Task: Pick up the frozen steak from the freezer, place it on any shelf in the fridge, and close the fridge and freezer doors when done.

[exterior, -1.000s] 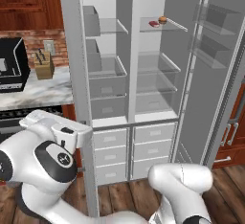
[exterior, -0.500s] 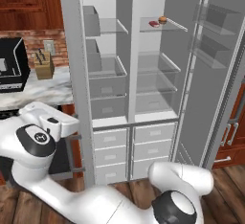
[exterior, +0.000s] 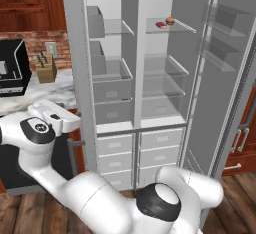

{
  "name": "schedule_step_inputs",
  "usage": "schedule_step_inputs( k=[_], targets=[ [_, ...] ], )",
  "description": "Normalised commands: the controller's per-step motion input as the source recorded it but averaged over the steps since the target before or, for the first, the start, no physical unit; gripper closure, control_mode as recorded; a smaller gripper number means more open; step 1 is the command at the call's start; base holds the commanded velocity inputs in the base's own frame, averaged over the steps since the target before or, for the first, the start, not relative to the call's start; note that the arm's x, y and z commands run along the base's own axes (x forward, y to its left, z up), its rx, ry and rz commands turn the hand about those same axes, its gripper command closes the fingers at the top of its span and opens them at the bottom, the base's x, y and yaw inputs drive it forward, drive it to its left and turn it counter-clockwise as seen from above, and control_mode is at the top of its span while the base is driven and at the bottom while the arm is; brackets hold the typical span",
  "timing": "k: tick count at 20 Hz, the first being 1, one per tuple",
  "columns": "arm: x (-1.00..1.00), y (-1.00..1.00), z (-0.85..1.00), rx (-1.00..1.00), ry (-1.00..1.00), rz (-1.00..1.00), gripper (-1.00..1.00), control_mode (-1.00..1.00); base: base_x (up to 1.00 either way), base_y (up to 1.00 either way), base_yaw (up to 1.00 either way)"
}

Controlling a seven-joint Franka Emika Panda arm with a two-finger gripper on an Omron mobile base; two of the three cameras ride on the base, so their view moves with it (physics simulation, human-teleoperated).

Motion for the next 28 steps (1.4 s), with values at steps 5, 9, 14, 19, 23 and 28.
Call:
schedule_step_inputs(
  k=[5, 9, 14, 19, 23, 28],
  targets=[
    [0.77, 0.05, -0.22, -0.02, 0.00, -0.18, -1.00, -1.00, 0.00, 0.00, 0.00],
    [0.74, 0.02, -0.15, -0.01, 0.00, -0.15, -1.00, -1.00, 0.00, 0.00, 0.00],
    [0.49, -0.24, 0.00, 0.00, 0.00, -0.05, -1.00, -1.00, 0.00, 0.00, 0.00],
    [0.41, -0.53, 0.00, 0.00, 0.00, 0.00, -1.00, -1.00, 0.00, 0.00, 0.00],
    [0.55, -0.61, 0.00, 0.00, 0.00, 0.00, -1.00, -1.00, 0.00, 0.00, 0.00],
    [0.61, -0.67, 0.00, 0.00, 0.00, 0.00, -1.00, -1.00, 0.00, 0.00, 0.00]
  ],
)
